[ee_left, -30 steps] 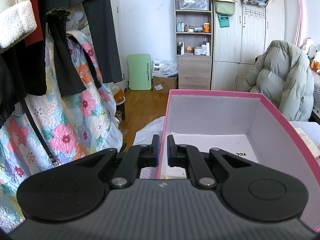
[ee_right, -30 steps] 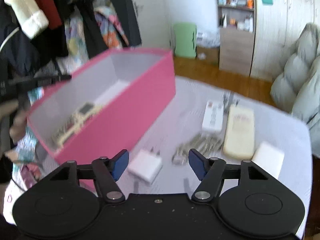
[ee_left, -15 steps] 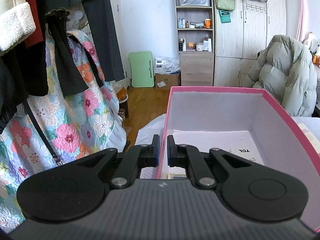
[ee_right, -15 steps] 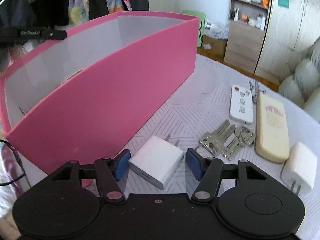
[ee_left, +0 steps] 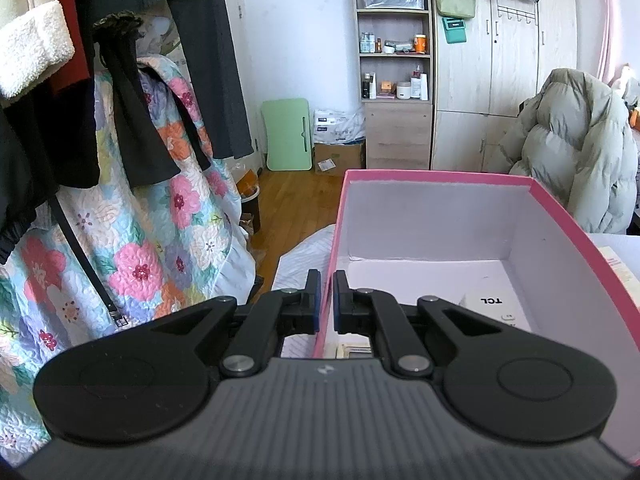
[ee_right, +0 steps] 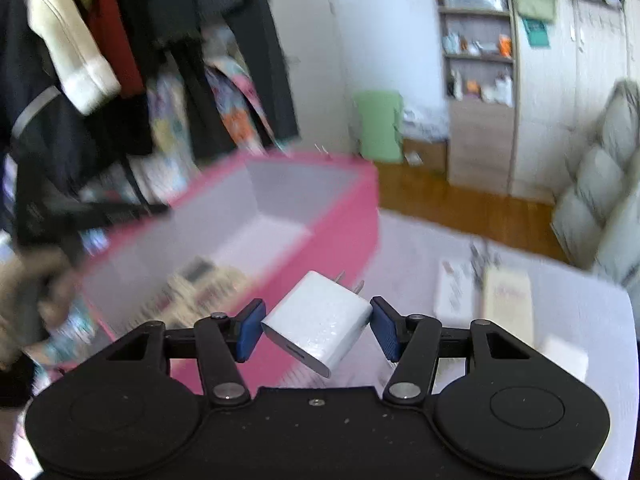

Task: Organize rigid objects
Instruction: 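Carry the white charger into the pink box and open the right gripper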

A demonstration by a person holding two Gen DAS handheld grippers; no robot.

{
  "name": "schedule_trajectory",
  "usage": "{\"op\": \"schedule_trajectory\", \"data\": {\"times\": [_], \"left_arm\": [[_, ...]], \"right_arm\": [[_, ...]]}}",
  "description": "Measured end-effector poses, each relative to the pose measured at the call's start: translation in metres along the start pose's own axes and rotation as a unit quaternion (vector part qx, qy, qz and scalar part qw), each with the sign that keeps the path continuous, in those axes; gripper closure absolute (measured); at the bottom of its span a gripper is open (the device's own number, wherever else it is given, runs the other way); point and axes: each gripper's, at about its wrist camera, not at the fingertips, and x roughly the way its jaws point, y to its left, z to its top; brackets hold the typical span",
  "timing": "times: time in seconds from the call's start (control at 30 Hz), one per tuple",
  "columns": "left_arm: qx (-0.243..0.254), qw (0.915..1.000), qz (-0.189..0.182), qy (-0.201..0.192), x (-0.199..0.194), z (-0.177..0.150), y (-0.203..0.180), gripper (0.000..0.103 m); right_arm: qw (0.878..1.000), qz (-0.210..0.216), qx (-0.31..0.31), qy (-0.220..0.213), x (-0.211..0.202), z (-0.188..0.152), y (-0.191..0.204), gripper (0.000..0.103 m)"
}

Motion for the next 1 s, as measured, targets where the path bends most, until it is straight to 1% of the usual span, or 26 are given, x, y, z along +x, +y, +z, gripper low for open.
{"op": "schedule_trajectory", "data": {"times": [0.1,0.17,0.2,0.23,0.3,0.37,0.4,0.5,0.57,0.63,0.7,0.8,0.83,0.93,1.0], "left_arm": [[0.002,1.0,-0.001,0.0,0.001,0.001,0.0,0.099],[-0.001,1.0,-0.001,0.0,0.001,0.001,0.001,0.099],[-0.002,1.0,-0.002,0.0,0.001,0.001,0.002,0.099],[-0.004,1.0,-0.004,0.0,0.001,0.001,0.002,0.099],[-0.009,0.9999,-0.006,0.0,0.001,0.0,0.003,0.099],[-0.014,0.9999,-0.009,0.0,0.001,0.0,0.004,0.099],[-0.015,0.9998,-0.01,0.0,0.001,0.0,0.005,0.099],[-0.015,0.9998,-0.011,-0.002,0.001,0.0,0.005,0.099],[-0.016,0.9998,-0.013,-0.004,0.001,0.0,0.006,0.099],[-0.018,0.9997,-0.015,-0.004,0.001,0.0,0.007,0.099],[-0.019,0.9997,-0.016,-0.004,0.001,0.0,0.008,0.099],[-0.017,0.9997,-0.015,-0.004,0.001,-0.001,0.009,0.099],[-0.017,0.9997,-0.015,-0.004,0.001,-0.001,0.009,0.099],[-0.014,0.9998,-0.012,-0.003,0.001,-0.001,0.008,0.099],[-0.01,0.9999,-0.01,-0.001,0.002,0.0,0.008,0.099]], "right_arm": [[0.998,0.043,-0.036,-0.014,-0.002,0.024,0.018,0.04],[0.995,0.076,-0.059,-0.001,0.008,0.04,0.03,0.04],[0.994,0.091,-0.066,0.014,0.018,0.048,0.036,0.04],[0.991,0.11,-0.065,0.039,0.033,0.056,0.041,0.041],[0.985,0.129,-0.06,0.093,0.063,0.068,0.052,0.041],[0.978,0.138,-0.064,0.14,0.093,0.071,0.065,0.041],[0.976,0.138,-0.057,0.157,0.103,0.069,0.071,0.041],[0.968,0.133,-0.018,0.212,0.137,0.069,0.072,0.041],[0.965,0.124,-0.004,0.232,0.149,0.065,0.073,0.041],[0.962,0.119,-0.003,0.244,0.156,0.059,0.076,0.04],[0.961,0.121,0.002,0.249,0.16,0.053,0.079,0.038],[0.959,0.133,0.027,0.25,0.162,0.046,0.081,0.036],[0.959,0.133,0.029,0.247,0.16,0.044,0.082,0.036],[0.971,0.119,0.002,0.208,0.144,0.048,0.084,0.036],[0.979,0.107,-0.019,0.17,0.123,0.052,0.084,0.036]]}}
